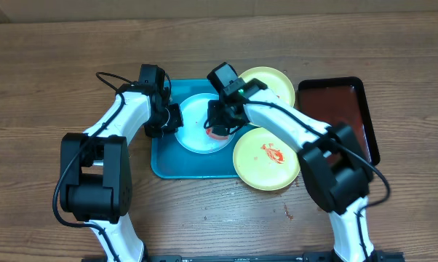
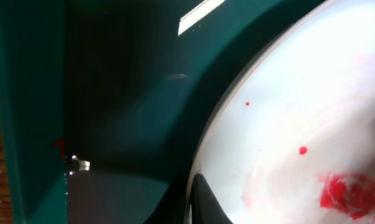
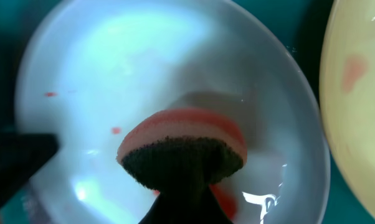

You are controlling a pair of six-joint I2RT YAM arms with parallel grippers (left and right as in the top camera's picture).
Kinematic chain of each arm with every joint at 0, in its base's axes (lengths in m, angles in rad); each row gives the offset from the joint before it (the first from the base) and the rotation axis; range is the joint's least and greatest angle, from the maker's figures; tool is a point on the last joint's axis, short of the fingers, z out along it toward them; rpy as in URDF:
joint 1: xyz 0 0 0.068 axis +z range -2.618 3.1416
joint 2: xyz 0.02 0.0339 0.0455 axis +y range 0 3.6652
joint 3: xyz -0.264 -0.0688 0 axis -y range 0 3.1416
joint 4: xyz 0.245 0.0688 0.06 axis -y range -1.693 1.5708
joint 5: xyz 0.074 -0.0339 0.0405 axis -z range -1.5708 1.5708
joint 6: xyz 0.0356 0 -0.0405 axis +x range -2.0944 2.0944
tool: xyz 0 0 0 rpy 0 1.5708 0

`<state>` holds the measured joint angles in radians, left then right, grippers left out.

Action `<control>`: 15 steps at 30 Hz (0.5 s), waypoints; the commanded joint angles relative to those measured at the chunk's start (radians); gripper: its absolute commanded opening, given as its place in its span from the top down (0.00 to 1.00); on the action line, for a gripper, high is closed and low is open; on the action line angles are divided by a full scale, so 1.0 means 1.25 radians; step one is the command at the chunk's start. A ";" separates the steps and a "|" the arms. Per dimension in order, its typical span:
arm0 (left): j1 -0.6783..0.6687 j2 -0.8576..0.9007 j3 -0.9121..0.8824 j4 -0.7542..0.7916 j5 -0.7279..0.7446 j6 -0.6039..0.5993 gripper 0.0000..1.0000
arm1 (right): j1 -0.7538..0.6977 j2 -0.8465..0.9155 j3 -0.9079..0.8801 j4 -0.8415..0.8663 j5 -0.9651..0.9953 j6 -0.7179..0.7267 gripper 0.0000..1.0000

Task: Clean dirty plates on tray and stack at the side
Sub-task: 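Lift the sponge with the right gripper and carry it onto the white plate, then scrub the white plate with the sponge while the left gripper holds it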

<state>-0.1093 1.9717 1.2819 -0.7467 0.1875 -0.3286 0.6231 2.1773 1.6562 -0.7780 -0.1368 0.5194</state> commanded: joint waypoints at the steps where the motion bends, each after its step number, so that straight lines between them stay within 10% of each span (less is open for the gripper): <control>1: 0.000 0.040 -0.020 -0.004 -0.008 0.016 0.96 | -0.001 0.025 0.053 -0.019 0.073 -0.002 0.96; 15: 0.000 0.040 -0.020 0.000 0.025 0.012 0.96 | 0.038 0.109 0.053 0.060 -0.120 -0.012 0.96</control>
<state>-0.1085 1.9732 1.2819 -0.7452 0.1944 -0.3290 0.6281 2.2555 1.7073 -0.7406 -0.1646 0.5079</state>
